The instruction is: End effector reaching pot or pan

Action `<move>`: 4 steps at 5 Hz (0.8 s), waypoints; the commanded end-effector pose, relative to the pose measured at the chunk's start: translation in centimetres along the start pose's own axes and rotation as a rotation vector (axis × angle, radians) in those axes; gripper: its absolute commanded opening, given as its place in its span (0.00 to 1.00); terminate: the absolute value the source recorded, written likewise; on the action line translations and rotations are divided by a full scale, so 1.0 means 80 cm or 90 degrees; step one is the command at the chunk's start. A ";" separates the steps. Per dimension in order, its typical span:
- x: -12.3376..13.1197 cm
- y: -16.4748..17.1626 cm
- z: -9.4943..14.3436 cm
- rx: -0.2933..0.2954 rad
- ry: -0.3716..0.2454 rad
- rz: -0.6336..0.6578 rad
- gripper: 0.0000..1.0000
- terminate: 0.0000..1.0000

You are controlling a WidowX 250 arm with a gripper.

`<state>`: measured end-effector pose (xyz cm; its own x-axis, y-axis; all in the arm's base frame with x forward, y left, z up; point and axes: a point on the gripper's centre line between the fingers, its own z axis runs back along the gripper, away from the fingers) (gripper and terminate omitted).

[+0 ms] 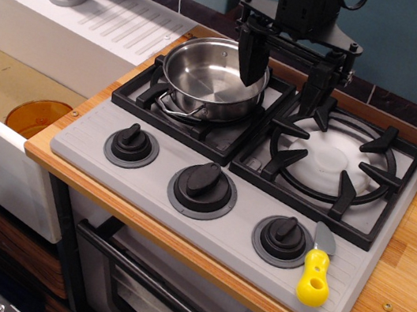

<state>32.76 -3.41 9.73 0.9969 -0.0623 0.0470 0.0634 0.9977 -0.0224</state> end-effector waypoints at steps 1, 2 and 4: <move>0.000 0.000 0.000 0.000 0.000 0.000 1.00 0.00; 0.023 0.002 -0.005 0.030 -0.010 -0.002 1.00 0.00; 0.064 0.014 -0.023 0.035 -0.043 -0.018 1.00 0.00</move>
<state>37.17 -2.76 6.67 0.9934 -0.0944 0.0644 0.0925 0.9952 0.0316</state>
